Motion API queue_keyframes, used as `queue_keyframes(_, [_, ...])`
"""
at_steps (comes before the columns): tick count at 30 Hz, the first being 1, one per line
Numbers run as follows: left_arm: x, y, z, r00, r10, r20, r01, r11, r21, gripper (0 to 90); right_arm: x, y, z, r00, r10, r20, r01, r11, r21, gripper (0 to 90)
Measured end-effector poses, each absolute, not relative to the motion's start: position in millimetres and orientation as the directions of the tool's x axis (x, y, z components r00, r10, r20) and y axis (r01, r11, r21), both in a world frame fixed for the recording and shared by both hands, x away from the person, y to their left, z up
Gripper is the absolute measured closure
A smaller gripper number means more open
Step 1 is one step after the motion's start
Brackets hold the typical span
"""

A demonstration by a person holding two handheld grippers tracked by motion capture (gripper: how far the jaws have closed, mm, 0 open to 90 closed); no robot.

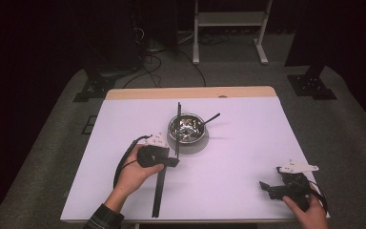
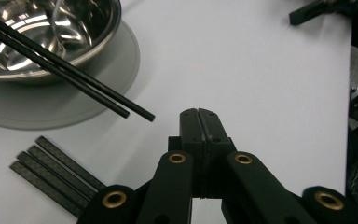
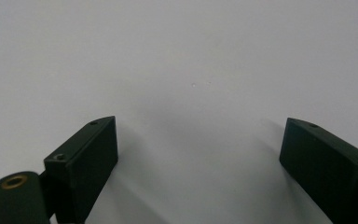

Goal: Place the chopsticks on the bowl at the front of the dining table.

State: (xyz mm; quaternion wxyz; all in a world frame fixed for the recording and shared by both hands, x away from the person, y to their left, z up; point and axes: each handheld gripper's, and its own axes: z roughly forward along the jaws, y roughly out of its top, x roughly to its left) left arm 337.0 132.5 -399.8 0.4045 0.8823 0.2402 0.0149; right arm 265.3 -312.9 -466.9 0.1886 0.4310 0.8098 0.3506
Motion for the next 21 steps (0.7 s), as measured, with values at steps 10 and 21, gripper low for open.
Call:
queue_keyframes(10, [341, 122, -417, 0.881, 0.437, -0.178, 0.424, -0.566, 0.707, 90.0, 265, -313, -467, -0.557, 0.83, -0.003, 0.567, 0.383, 0.73, 10.0])
queue_keyframes(21, [351, 128, -421, 0.867, 0.466, -0.174, 0.44, -0.556, 0.705, 90.0, 265, -313, -467, -0.557, 0.83, -0.003, 0.567, 0.383, 0.73, 10.0])
